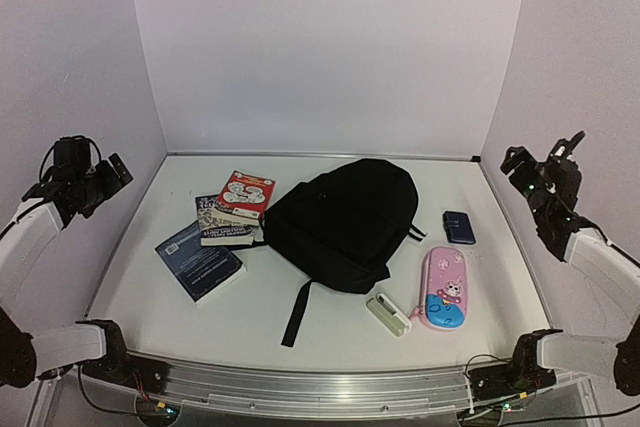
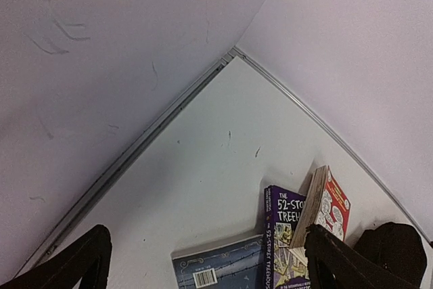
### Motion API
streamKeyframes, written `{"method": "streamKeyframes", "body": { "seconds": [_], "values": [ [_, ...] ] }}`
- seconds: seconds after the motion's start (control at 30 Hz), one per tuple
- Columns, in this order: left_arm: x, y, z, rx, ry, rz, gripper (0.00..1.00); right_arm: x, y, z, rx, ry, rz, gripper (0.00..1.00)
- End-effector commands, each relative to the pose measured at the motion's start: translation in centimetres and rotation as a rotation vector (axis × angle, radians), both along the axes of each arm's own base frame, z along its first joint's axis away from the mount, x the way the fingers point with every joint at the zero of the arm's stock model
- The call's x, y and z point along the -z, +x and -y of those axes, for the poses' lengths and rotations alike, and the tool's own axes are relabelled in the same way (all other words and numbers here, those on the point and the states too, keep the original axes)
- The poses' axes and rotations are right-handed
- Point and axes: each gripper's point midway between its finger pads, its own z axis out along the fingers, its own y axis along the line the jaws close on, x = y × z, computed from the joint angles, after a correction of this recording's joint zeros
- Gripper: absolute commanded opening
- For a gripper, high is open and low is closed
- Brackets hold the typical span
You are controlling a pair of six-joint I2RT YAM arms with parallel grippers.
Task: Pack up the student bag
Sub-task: Adjust the student bag at the center of the board.
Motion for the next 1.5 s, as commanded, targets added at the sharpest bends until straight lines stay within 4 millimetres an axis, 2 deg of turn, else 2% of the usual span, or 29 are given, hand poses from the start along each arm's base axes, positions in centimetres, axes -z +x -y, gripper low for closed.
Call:
{"method": "streamKeyframes", "body": {
  "seconds": [0.0, 0.07, 0.13, 0.23, 0.27, 0.37, 0.43, 0.57, 0.67, 0.83, 1.07, 1.27, 1.4, 1.47],
  "values": [
    [-0.4, 1.7, 1.8, 0.068, -0.101, -0.007, 1.00, -2.1, 1.7, -2.8, -0.168, -0.047, -0.002, 0.98],
    [0.7, 2.9, 3.4, 0.140, -0.165, -0.034, 1.00, -2.2, 2.3, -3.6, -0.206, -0.065, -0.037, 0.98],
    [1.4, 3.9, 6.2, 0.272, -0.226, -0.044, 1.00, -2.2, 3.0, -4.7, -0.241, -0.087, -0.081, 0.98],
    [2.8, 4.9, 9.9, 0.336, -0.167, -0.118, 1.00, -1.4, 4.4, -7.9, -0.321, -0.135, -0.169, 0.98],
    [2.9, 5.0, 12.2, 0.385, -0.164, -0.133, 1.00, -0.9, 5.1, -9.5, -0.360, -0.151, -0.204, 0.98],
    [4.3, 5.2, 18.1, 0.515, -0.276, -0.166, 1.00, 1.7, 7.0, -13.5, -0.466, -0.174, -0.307, 0.98],
    [5.5, 4.4, 22.5, 0.608, -0.372, -0.188, 1.00, 4.1, 8.5, -15.9, -0.550, -0.153, -0.363, 0.98],
    [7.3, 3.1, 29.3, 0.737, -0.484, -0.227, 1.00, 8.2, 11.1, -17.9, -0.606, -0.093, -0.451, 0.98],
    [8.7, 2.4, 32.2, 0.781, -0.563, -0.255, 1.00, 11.2, 13.0, -18.8, -0.617, -0.066, -0.511, 0.95],
    [9.9, 1.9, 35.7, 0.855, -0.650, -0.280, 1.00, 15.4, 14.9, -19.8, -0.631, -0.031, -0.586, 0.90],
    [12.4, 2.2, 38.1, 0.892, -0.696, -0.344, 0.97, 19.4, 15.4, -21.0, -0.683, 0.005, -0.655, 0.81],
    [13.9, 3.2, 39.5, 0.914, -0.717, -0.359, 0.73, 21.3, 14.6, -21.8, -0.739, 0.023, -0.685, 0.68],
    [14.0, 4.3, 40.1, 0.935, -0.678, -0.348, 0.38, 21.8, 13.9, -21.8, -0.758, 0.015, -0.697, 0.42],
    [13.8, 4.9, 40.2, 0.945, -0.642, -0.335, 0.20, 21.8, 13.6, -21.7, -0.760, 0.014, -0.699, 0.27]
  ]
}}
